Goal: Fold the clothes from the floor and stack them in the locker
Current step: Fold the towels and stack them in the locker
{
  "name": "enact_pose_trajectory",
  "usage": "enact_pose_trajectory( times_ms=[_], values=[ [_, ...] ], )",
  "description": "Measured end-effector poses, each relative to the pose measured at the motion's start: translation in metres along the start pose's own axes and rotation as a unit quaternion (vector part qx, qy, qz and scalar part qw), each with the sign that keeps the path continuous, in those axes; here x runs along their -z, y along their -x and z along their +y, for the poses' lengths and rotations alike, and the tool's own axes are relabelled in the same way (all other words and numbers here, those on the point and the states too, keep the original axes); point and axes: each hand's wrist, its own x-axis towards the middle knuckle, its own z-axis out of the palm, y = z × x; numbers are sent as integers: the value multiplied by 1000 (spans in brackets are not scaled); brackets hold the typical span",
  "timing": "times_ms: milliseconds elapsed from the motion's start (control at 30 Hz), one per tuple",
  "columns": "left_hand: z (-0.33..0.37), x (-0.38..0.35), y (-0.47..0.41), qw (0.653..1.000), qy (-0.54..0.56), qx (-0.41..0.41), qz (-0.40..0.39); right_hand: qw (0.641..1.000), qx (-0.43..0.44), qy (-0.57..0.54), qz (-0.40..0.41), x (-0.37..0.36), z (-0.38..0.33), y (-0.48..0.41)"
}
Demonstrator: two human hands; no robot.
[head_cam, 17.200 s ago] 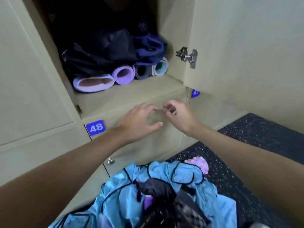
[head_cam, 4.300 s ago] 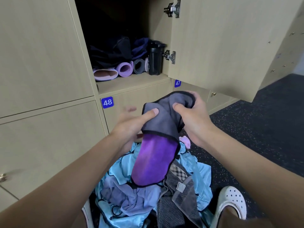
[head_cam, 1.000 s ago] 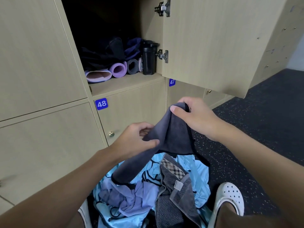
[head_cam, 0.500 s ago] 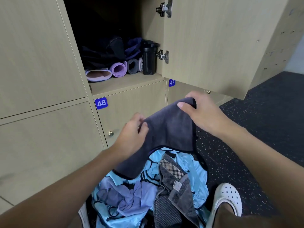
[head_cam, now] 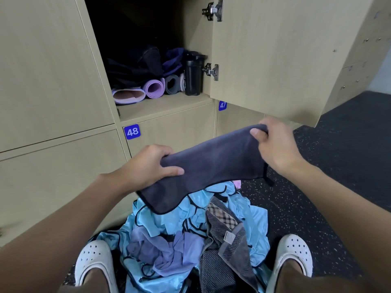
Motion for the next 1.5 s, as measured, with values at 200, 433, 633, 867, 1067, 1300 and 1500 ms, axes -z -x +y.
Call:
enact_pose_trajectory(
  times_ms=[200, 433, 633, 867, 1067, 1300, 1500],
  values=[
    [-19, 18, 4, 998, 45, 28, 44, 999, -52, -9, 0, 7, 15, 3],
    [-13, 22, 4, 986, 92, 83, 109, 997, -67, 7, -42, 7, 21, 6],
    [-6, 7, 0, 971, 157, 146, 108, 987, -83, -44, -133, 3, 8, 9],
    [26, -12, 1, 972, 188, 137, 40, 925, -123, -209, -293, -8, -37, 27],
    [41, -19, 6, 972, 223, 75, -19, 895, -81, -256, -355, -24, -60, 41],
    [39, -21, 10, 965, 251, 63, 41, 893, -53, -300, -331, -21, -62, 43],
    [43, -5, 9, 860, 478, 124, 127, 934, -86, -287, -196, -23, -48, 35]
  ],
)
